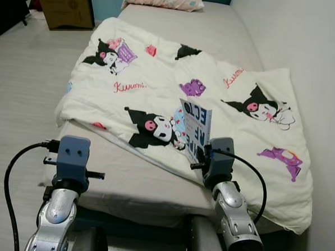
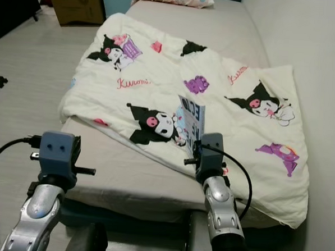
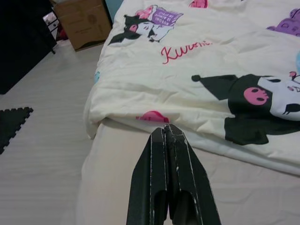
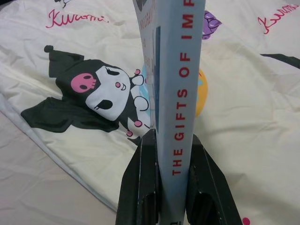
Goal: Clean up the room
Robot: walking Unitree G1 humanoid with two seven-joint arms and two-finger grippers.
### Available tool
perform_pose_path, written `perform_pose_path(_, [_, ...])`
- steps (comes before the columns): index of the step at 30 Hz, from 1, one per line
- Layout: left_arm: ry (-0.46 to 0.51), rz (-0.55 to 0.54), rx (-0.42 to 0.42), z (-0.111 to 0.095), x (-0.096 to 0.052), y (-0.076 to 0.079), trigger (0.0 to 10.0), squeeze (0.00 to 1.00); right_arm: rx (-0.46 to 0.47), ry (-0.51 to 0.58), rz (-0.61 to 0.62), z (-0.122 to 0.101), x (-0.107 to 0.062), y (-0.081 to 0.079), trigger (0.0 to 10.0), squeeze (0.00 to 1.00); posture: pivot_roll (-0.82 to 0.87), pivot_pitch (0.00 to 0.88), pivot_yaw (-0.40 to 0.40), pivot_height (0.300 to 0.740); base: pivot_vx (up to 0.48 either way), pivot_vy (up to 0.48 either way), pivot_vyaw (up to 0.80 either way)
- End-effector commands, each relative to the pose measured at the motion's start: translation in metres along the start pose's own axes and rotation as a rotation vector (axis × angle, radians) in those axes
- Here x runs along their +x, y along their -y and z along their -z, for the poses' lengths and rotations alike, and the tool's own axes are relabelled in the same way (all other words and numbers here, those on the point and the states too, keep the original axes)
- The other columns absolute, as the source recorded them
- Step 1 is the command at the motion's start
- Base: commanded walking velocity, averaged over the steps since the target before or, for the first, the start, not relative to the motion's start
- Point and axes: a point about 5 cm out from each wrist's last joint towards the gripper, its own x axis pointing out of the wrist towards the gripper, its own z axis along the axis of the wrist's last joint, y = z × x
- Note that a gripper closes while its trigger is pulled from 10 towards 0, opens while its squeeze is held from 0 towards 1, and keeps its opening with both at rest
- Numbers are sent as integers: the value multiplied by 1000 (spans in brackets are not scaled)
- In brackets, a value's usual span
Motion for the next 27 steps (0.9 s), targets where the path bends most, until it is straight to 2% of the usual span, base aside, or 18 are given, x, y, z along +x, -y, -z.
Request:
perform_pose_path(1, [-16,15,17,6,-4,3,10000,0,16,19,-3,-2,-2,-1,10000,0,-37,184,-47,616,0,0,0])
perform_pose_path(10, [-11,26,14,7,-7,9,10000,0,21,14,-10,-2,-6,-1,10000,0,-45,180,-49,646,0,0,0])
perform_pose_path(27, [6,19,10,6,-3,10,10000,0,35,21,-9,-3,-8,-1,10000,0,-47,169,-38,706,0,0,0])
